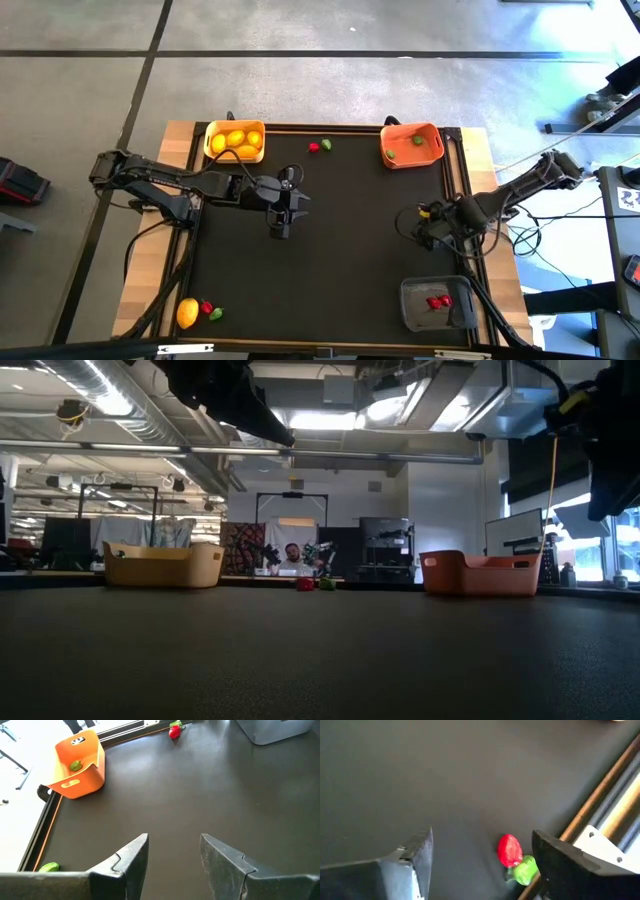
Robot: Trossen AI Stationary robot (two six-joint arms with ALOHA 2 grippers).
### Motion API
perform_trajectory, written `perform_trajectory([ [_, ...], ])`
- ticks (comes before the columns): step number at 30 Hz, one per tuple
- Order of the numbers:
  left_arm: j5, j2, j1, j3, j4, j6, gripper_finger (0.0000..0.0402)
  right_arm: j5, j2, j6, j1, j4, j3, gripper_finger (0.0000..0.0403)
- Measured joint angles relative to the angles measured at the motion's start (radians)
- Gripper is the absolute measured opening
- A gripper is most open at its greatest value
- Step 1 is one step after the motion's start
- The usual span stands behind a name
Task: Sort produce into baskets
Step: Put the red chili pepper into the gray bin
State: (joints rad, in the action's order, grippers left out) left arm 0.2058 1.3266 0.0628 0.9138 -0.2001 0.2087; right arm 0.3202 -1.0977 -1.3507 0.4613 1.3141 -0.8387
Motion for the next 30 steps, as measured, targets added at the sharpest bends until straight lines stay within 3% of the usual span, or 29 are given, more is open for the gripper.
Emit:
perform_trajectory([
  [18,0.0,0.0,0.0,0.0,0.0,0.0,0.0173,-0.037,0.0,0.194,-0.171,-0.004,0.001,0.0243],
  [30,0.0,0.0,0.0,0.0,0.0,0.0,0.0173,-0.173,-0.004,0.233,-0.222,-0.127,0.158,0.0243],
])
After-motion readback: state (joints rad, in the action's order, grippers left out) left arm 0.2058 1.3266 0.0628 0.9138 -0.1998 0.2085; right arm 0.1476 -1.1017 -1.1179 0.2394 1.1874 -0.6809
